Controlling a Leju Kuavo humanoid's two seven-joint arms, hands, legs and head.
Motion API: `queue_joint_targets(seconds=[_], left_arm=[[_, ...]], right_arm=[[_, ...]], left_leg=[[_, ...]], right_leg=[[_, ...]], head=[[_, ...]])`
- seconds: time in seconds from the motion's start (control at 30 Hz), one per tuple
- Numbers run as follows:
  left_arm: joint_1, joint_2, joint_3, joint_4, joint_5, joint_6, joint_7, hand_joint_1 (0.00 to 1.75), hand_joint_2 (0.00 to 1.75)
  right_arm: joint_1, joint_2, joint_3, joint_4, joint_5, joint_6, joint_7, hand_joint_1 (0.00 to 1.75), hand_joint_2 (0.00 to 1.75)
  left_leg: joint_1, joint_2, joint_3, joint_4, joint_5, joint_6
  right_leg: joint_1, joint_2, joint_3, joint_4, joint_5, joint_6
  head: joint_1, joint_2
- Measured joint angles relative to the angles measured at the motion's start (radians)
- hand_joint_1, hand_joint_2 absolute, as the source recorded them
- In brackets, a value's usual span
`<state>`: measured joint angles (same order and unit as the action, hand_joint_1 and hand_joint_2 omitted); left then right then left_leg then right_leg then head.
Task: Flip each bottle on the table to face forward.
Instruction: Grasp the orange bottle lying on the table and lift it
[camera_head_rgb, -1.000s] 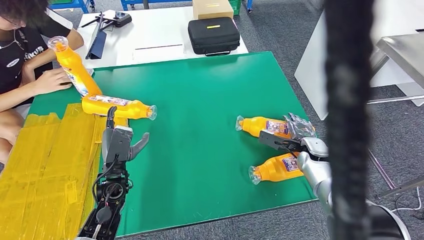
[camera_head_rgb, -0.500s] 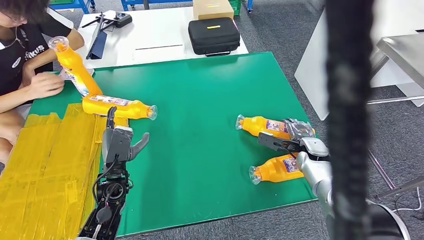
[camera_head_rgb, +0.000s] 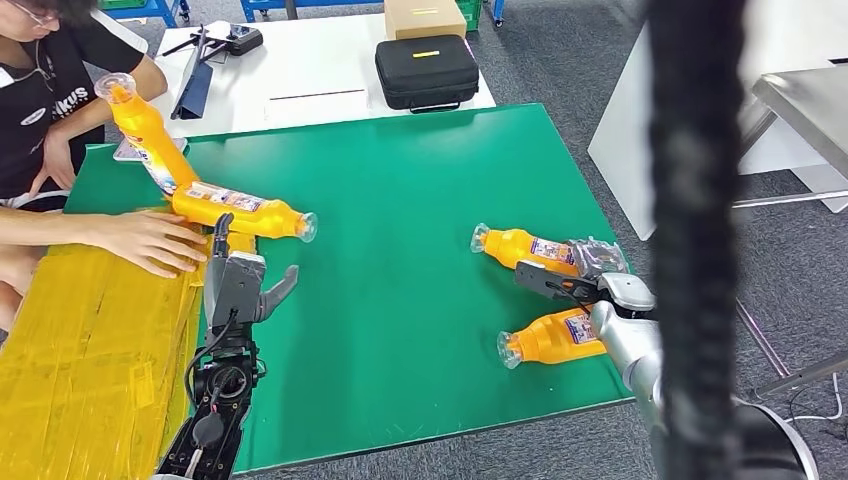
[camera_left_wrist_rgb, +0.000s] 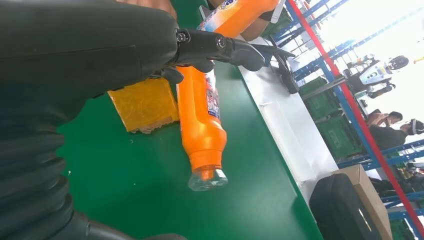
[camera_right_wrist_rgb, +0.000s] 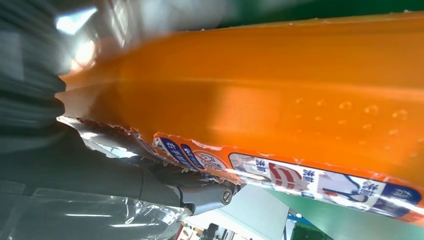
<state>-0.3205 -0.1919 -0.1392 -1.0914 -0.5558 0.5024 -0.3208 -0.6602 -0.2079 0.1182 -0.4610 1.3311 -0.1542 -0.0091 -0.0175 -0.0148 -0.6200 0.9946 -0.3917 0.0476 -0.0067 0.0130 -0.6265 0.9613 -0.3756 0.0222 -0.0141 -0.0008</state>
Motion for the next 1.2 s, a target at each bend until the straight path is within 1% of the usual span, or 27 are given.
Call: queue_joint_targets(seconds=[0.13, 0.2, 0.27, 0.3, 0.43, 0.47, 0.53, 0.63, 0.7, 0.73, 0.8, 0.87, 0.93, 1.0, 1.07, 1.13, 1.2], left_arm=[[0.0, 0.0, 0.0, 0.0, 0.0, 0.0, -0.001, 0.0, 1.75], [0.001, 0.0, 0.0, -0.001, 0.001, 0.0, -0.001, 0.0, 1.75], [0.006, 0.0, 0.0, -0.008, 0.001, 0.0, -0.002, 0.0, 1.75], [0.011, 0.0, 0.0, -0.014, 0.001, 0.0, -0.004, 0.0, 1.75], [0.028, -0.001, -0.001, -0.048, 0.017, 0.001, -0.021, 0.0, 1.75], [0.031, -0.002, -0.001, -0.056, 0.023, 0.001, -0.028, 0.0, 1.75], [0.035, -0.005, -0.002, -0.068, 0.031, 0.002, -0.036, 0.0, 1.75], [0.038, -0.008, -0.005, -0.079, 0.036, 0.002, -0.04, 0.0, 1.75], [0.038, -0.009, -0.007, -0.083, 0.045, 0.0, -0.044, 0.0, 1.75], [0.039, -0.009, -0.009, -0.084, 0.057, -0.005, -0.049, 0.0, 1.75], [0.039, -0.009, -0.017, -0.086, 0.097, -0.039, -0.06, 0.0, 1.75], [0.038, -0.009, -0.034, -0.092, 0.149, -0.102, -0.067, 0.0, 1.75], [0.037, -0.008, -0.057, -0.101, 0.204, -0.182, -0.067, 0.0, 1.75], [0.036, -0.005, -0.086, -0.114, 0.259, -0.259, -0.062, 0.0, 1.75], [0.034, 0.0, -0.11, -0.129, 0.298, -0.31, -0.054, 0.0, 1.75], [0.032, 0.007, -0.128, -0.143, 0.324, -0.348, -0.046, 0.0, 1.75], [0.028, 0.014, -0.149, -0.16, 0.355, -0.4, -0.037, 0.0, 1.75]], right_arm=[[-0.001, 0.001, 0.0, 0.003, 0.003, -0.012, 0.003, 1.75, 1.75], [0.003, 0.004, 0.0, 0.004, 0.002, -0.047, 0.007, 1.75, 1.75], [0.015, 0.01, -0.002, 0.002, -0.016, -0.132, 0.003, 1.75, 1.75], [0.025, 0.014, -0.007, -0.002, -0.035, -0.192, -0.006, 1.75, 1.75], [0.081, 0.05, -0.055, -0.085, -0.147, -0.446, -0.086, 1.75, 1.75], [0.094, 0.06, -0.072, -0.119, -0.174, -0.489, -0.112, 1.75, 1.75], [0.115, 0.079, -0.102, -0.181, -0.206, -0.531, -0.146, 1.75, 1.75], [0.138, 0.098, -0.131, -0.244, -0.217, -0.54, -0.161, 1.75, 1.75], [0.156, 0.109, -0.149, -0.278, -0.229, -0.54, -0.191, 1.75, 1.75], [0.166, 0.119, -0.165, -0.303, -0.244, -0.54, -0.234, 1.75, 1.75], [0.187, 0.155, -0.217, -0.365, -0.298, -0.54, -0.368, 1.75, 1.75], [0.2, 0.2, -0.272, -0.421, -0.365, -0.54, -0.502, 1.75, 1.75], [0.211, 0.242, -0.299, -0.462, -0.45, -0.541, -0.577, 1.75, 1.75], [0.22, 0.273, -0.296, -0.492, -0.569, -0.537, -0.6, 1.75, 1.75], [0.225, 0.286, -0.274, -0.512, -0.685, -0.518, -0.597, 1.75, 1.75], [0.228, 0.29, -0.245, -0.527, -0.791, -0.468, -0.596, 1.75, 1.75], [0.231, 0.292, -0.21, -0.544, -0.894, -0.384, -0.605, 1.75, 1.75]], left_leg=[[0.0, 0.0, 0.0, 0.0, 0.0, 0.0], [0.0, 0.0, 0.0, 0.0, 0.0, 0.0], [0.0, 0.0, -0.001, 0.0, 0.0, 0.0], [0.0, 0.0, -0.001, 0.0, 0.0, 0.0], [0.0, -0.001, -0.004, 0.0, 0.001, 0.0], [0.0, -0.001, -0.005, 0.0, 0.001, 0.0], [0.0, -0.001, -0.005, 0.0, 0.001, 0.0], [0.0, -0.001, -0.006, 0.0, 0.0, 0.0], [0.0, -0.001, -0.007, 0.0, 0.0, 0.0], [0.0, -0.001, -0.008, 0.0, 0.0, 0.0], [0.0, -0.001, -0.008, 0.0, 0.0, 0.0], [0.0, -0.001, -0.008, 0.0, 0.0, 0.0], [0.0, -0.001, -0.008, 0.0, 0.0, 0.0], [0.001, -0.001, -0.008, 0.0, 0.001, 0.0], [0.001, -0.001, -0.008, 0.0, 0.001, 0.0], [0.001, -0.001, -0.008, 0.0, 0.001, 0.0], [0.0, 0.0, -0.008, 0.0, 0.001, 0.0]], right_leg=[[0.0, 0.0, 0.0, 0.0, 0.0, 0.0], [0.0, 0.0, 0.0, 0.0, 0.0, 0.0], [0.0, 0.0, 0.0, 0.0, 0.0, 0.0], [0.0, 0.0, -0.001, 0.0, 0.0, 0.0], [0.0, 0.0, -0.003, 0.0, 0.001, 0.0], [0.0, -0.001, -0.004, 0.0, 0.0, 0.0], [0.0, -0.001, -0.004, 0.001, 0.0, 0.0], [0.0, -0.001, -0.005, 0.001, 0.0, 0.0], [0.0, -0.001, -0.006, 0.001, 0.0, 0.0], [0.0, -0.001, -0.006, 0.001, 0.0, 0.0], [0.0, -0.001, -0.007, 0.001, 0.0, 0.0], [0.0, 0.0, -0.007, 0.001, 0.0, 0.0], [0.0, 0.0, -0.007, 0.001, 0.0, 0.0], [0.0, -0.001, -0.007, 0.001, 0.0, 0.0], [0.0, -0.001, -0.007, 0.001, 0.0, 0.0], [0.0, 0.0, -0.007, 0.001, 0.0, 0.0], [0.0, 0.0, -0.007, 0.001, 0.0, 0.0]], head=[[0.0, 0.0], [0.0, 0.0], [0.0, 0.0], [0.0, 0.0], [-0.001, 0.0], [0.0, 0.0], [0.0, 0.0], [0.0, 0.0], [0.0, 0.0], [0.0, 0.0], [0.0, 0.0], [0.0, 0.0], [0.0, 0.0], [-0.001, 0.0], [0.0, 0.0], [0.0, 0.0], [0.0, 0.0]])
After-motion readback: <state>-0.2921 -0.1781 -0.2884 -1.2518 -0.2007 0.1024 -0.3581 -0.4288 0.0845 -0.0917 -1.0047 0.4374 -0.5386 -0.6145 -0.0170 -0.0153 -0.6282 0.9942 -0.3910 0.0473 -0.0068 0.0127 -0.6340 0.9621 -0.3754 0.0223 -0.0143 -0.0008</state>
